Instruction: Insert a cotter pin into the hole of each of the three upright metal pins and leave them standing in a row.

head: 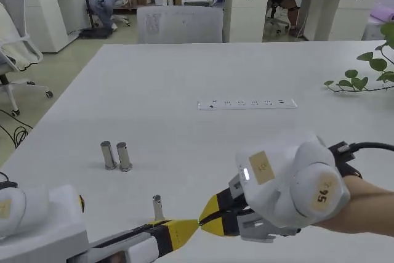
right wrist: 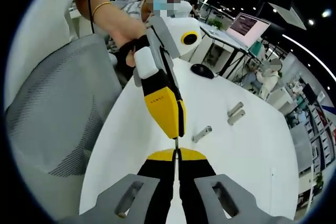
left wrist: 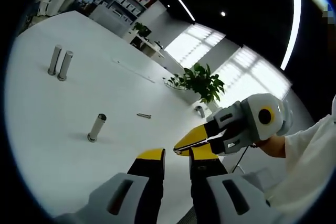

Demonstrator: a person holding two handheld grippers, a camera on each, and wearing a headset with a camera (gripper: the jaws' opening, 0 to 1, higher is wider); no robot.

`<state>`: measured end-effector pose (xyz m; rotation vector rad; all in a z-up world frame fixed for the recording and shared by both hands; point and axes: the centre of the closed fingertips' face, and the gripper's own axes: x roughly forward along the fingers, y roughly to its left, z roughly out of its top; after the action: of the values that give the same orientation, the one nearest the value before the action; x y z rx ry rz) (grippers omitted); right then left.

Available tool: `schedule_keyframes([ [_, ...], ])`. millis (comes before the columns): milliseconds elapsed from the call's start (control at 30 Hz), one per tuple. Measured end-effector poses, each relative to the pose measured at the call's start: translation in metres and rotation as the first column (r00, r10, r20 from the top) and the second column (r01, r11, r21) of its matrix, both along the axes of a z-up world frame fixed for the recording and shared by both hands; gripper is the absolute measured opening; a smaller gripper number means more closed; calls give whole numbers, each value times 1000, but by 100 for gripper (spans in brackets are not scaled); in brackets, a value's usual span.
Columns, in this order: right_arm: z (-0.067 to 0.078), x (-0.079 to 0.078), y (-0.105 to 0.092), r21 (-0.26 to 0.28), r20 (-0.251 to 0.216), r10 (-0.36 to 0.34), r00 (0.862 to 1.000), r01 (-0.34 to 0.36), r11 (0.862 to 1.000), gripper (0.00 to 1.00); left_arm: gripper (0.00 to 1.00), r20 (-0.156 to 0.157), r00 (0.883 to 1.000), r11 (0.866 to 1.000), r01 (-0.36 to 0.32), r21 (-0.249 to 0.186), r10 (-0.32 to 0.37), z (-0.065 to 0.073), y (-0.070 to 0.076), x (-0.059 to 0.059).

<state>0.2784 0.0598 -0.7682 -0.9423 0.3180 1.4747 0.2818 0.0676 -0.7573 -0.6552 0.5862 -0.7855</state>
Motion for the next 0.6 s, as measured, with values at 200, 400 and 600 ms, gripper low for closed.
schedule_keyframes([
  [200,3,-2,0,9,1,-3,1000,3,1000,2,12,-7,1000,1000,12,-3,-12,-2,-1,-1],
  [400,4,-2,2,15,7,-6,1000,5,1000,2,6,-9,1000,1000,18,-14,-18,-1,-3,0],
  [600,5,-1,3,14,14,-8,1000,8,1000,2,2,-10,999,999,31,-7,-31,-1,-5,-1],
])
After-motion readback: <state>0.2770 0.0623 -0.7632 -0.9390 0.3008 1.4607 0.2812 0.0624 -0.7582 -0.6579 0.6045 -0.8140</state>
